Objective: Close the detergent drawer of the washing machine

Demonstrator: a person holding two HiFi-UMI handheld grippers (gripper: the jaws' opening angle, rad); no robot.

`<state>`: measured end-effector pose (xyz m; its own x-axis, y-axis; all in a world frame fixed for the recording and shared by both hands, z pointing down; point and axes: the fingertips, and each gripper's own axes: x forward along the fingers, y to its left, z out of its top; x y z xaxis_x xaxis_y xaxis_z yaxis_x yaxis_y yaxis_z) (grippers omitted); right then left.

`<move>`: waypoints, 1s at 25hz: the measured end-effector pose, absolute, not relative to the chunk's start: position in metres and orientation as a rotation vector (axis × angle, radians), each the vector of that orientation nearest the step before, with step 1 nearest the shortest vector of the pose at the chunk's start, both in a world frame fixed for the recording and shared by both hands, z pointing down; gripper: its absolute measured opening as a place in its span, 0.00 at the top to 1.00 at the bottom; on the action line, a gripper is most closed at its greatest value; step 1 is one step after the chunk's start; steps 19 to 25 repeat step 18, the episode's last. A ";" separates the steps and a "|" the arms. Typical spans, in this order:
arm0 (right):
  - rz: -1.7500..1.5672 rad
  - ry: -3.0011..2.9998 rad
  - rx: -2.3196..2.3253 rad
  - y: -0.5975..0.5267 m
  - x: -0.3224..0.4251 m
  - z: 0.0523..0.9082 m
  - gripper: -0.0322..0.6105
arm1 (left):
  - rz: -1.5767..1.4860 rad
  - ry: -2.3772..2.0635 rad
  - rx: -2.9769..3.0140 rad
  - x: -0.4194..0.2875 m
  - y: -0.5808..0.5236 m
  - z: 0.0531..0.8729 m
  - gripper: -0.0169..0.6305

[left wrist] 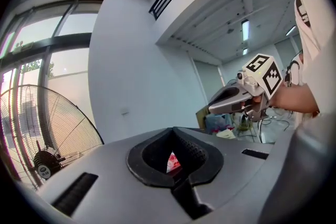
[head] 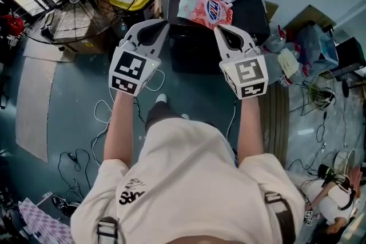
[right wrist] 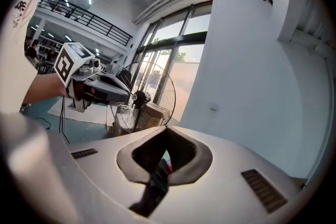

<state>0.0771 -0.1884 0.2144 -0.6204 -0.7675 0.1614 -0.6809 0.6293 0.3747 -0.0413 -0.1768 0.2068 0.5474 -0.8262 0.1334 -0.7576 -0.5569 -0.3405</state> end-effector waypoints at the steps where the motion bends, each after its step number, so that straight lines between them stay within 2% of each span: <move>1: -0.399 -2.545 1.166 -0.189 0.077 0.215 0.94 | -0.407 1.341 -2.538 -0.042 -0.178 0.207 0.95; 25: -0.406 -2.528 1.159 -0.208 0.081 0.221 0.94 | -0.466 1.313 -2.566 -0.038 -0.193 0.217 0.95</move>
